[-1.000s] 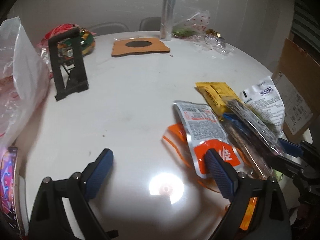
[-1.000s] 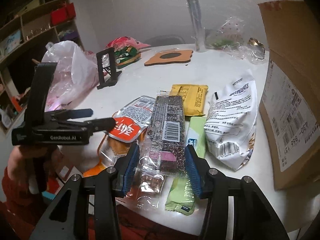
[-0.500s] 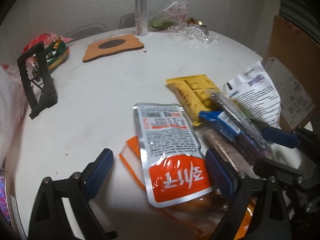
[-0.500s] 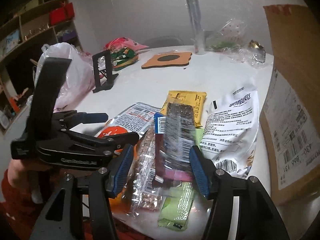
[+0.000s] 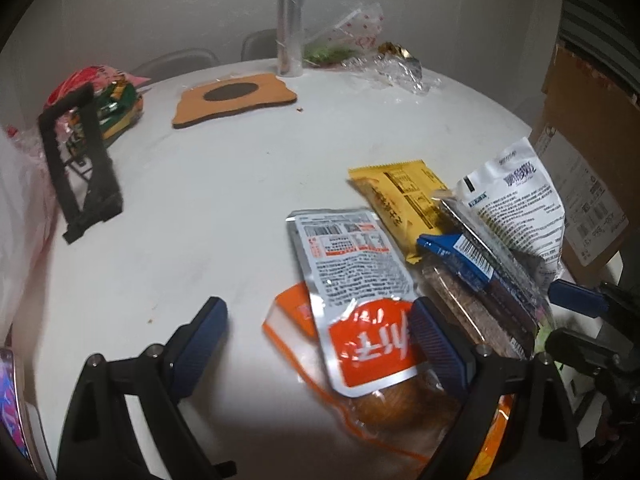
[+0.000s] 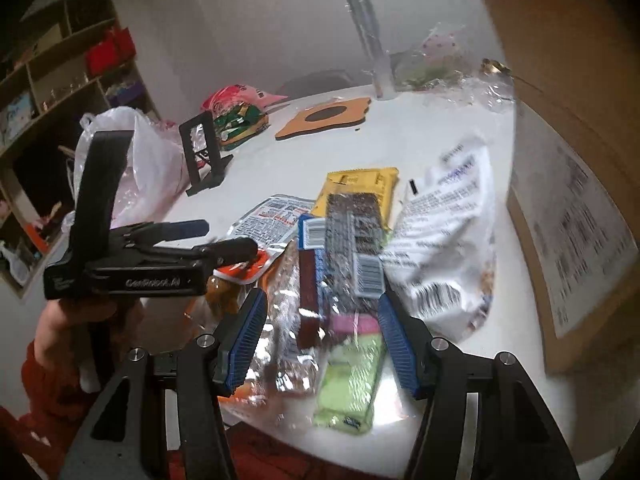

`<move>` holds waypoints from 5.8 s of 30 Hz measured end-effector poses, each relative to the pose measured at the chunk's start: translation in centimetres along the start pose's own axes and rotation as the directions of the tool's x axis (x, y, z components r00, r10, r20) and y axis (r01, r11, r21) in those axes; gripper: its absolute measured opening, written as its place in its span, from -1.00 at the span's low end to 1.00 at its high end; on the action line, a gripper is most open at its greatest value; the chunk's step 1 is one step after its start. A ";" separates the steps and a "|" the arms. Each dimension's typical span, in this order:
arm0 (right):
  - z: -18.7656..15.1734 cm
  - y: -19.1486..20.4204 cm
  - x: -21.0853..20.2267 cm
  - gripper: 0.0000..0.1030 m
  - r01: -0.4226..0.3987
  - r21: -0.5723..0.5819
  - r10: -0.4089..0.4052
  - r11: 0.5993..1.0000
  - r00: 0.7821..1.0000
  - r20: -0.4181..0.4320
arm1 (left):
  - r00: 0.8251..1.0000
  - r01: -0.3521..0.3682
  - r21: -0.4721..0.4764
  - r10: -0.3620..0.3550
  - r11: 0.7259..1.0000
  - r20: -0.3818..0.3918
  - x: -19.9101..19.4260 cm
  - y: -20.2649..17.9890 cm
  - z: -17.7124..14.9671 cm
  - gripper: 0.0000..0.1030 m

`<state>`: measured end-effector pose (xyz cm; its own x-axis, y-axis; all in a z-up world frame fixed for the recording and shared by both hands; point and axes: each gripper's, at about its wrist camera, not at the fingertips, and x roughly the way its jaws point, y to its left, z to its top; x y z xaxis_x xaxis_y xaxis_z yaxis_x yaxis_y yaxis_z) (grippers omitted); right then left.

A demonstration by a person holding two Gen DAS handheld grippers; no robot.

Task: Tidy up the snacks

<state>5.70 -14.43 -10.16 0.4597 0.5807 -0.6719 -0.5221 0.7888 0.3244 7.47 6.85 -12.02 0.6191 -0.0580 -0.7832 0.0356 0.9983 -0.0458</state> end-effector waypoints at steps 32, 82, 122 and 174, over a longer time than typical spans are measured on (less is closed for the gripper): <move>0.4 -0.6 0.5 -0.24 -0.065 0.066 0.066 0.996 0.998 -0.012 | 0.998 0.056 0.021 -0.056 0.998 -0.007 1.0 1.0 1.4 -0.33; 4.5 7.5 10.6 -0.03 -0.030 -0.266 -0.027 0.963 0.977 -0.209 | 0.960 0.264 -0.106 -0.251 0.959 0.123 -1.5 6.1 0.3 -0.78; 10.5 8.5 -4.3 -0.18 0.047 -0.393 0.012 0.918 0.989 0.147 | 0.921 0.175 0.027 -0.174 0.984 0.350 -14.0 -0.1 6.3 -0.87; 8.0 -12.1 -10.2 -0.09 0.326 -0.105 -0.322 0.940 0.945 0.053 | 0.935 0.345 0.438 -0.346 0.830 -0.081 -5.5 -26.3 15.2 -0.39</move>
<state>13.09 -28.29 -1.92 0.6405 0.3055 -0.7046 -0.4162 0.9091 0.0158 15.01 -19.11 2.94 0.5032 -0.3995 -0.7663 0.5870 0.8088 -0.0362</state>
